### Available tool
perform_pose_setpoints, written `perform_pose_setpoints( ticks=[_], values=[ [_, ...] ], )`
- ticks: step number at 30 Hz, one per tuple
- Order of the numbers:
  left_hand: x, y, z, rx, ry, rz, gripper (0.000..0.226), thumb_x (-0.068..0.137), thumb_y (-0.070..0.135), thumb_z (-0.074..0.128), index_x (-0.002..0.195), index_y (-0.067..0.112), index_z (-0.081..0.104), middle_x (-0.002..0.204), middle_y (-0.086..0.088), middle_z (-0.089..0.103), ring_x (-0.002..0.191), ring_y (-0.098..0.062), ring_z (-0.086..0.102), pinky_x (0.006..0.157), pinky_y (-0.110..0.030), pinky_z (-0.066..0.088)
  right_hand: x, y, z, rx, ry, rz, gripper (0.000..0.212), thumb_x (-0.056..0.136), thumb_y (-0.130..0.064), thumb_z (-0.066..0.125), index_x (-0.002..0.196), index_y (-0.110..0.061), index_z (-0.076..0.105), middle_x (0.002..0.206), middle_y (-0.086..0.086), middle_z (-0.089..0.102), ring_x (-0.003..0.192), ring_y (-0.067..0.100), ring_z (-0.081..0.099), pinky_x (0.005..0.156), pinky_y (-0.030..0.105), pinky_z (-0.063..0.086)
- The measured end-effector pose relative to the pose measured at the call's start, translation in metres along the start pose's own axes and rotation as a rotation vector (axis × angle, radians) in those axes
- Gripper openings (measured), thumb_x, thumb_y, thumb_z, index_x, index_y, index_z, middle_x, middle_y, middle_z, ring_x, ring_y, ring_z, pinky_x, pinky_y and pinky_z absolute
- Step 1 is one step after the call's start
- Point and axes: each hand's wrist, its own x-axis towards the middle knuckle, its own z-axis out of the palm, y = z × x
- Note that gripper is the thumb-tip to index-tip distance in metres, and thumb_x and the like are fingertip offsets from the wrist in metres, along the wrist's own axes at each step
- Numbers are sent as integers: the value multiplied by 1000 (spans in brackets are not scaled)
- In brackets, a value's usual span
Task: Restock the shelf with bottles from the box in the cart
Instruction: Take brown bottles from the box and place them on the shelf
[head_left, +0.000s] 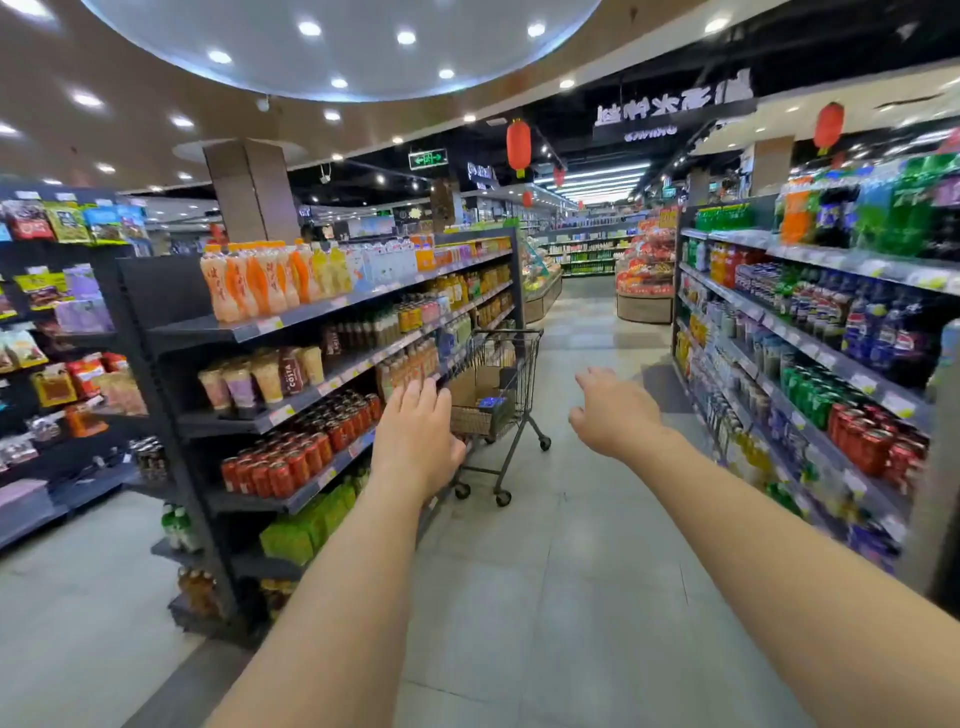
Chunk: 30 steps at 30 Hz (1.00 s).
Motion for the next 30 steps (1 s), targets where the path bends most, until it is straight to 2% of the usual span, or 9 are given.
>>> perform_pose_setpoints(
  ticks=[4, 8, 14, 17, 20, 23, 26, 30],
  values=[
    [60, 38, 61, -22, -94, 16, 67, 97, 43, 44, 154, 11, 33, 162, -12, 32, 150, -30, 28, 125, -45, 21, 59, 51, 63, -7, -97, -5, 42, 98, -25, 44, 138, -11, 47, 141, 10, 49, 129, 30, 46, 103, 39, 38],
    [127, 77, 105, -37, -142, 59, 58, 95, 41, 45, 145, 12, 43, 154, -11, 42, 144, -29, 36, 122, -45, 26, 117, 96, 121, -19, -204, -13, 41, 99, -21, 41, 138, -11, 48, 145, 11, 47, 133, 30, 43, 109, 41, 36],
    [206, 110, 164, -60, -190, -17, 41, 90, 40, 48, 120, 13, 55, 125, -9, 55, 122, -29, 49, 109, -43, 38, 200, 136, 179, 29, -306, -37, 33, 94, -22, 44, 122, -9, 54, 127, 13, 56, 118, 35, 55, 96, 40, 46],
    [243, 108, 198, -31, -210, -79, 43, 90, 42, 50, 120, 12, 56, 124, -10, 55, 120, -30, 50, 105, -41, 40, 246, 148, 212, 81, -350, -1, 36, 92, -26, 45, 124, -12, 56, 129, 13, 57, 118, 36, 57, 94, 42, 50],
    [284, 102, 238, -9, -221, -124, 49, 91, 45, 50, 126, 12, 56, 128, -10, 55, 122, -31, 49, 108, -43, 39, 297, 157, 250, 115, -381, 6, 40, 93, -26, 46, 128, -13, 56, 131, 13, 57, 120, 36, 56, 95, 44, 51],
    [336, 96, 282, 13, -245, -185, 52, 91, 45, 50, 129, 9, 55, 134, -14, 54, 129, -33, 48, 113, -45, 36, 361, 169, 290, 131, -386, -3, 35, 89, -25, 46, 121, -13, 58, 124, 13, 60, 112, 36, 58, 88, 43, 53],
    [400, 88, 329, 1, -244, -195, 48, 91, 43, 49, 124, 9, 56, 130, -13, 56, 126, -32, 49, 111, -45, 38, 435, 182, 326, 106, -373, 11, 35, 90, -22, 45, 122, -13, 57, 120, 12, 63, 109, 35, 60, 83, 39, 53],
    [499, 82, 391, -21, -266, -162, 46, 92, 44, 47, 125, 12, 55, 129, -11, 55, 125, -31, 48, 111, -46, 36, 530, 200, 362, 30, -374, -55, 14, 89, -20, 46, 101, -16, 53, 114, 12, 64, 103, 34, 61, 70, 32, 42]
  ],
)
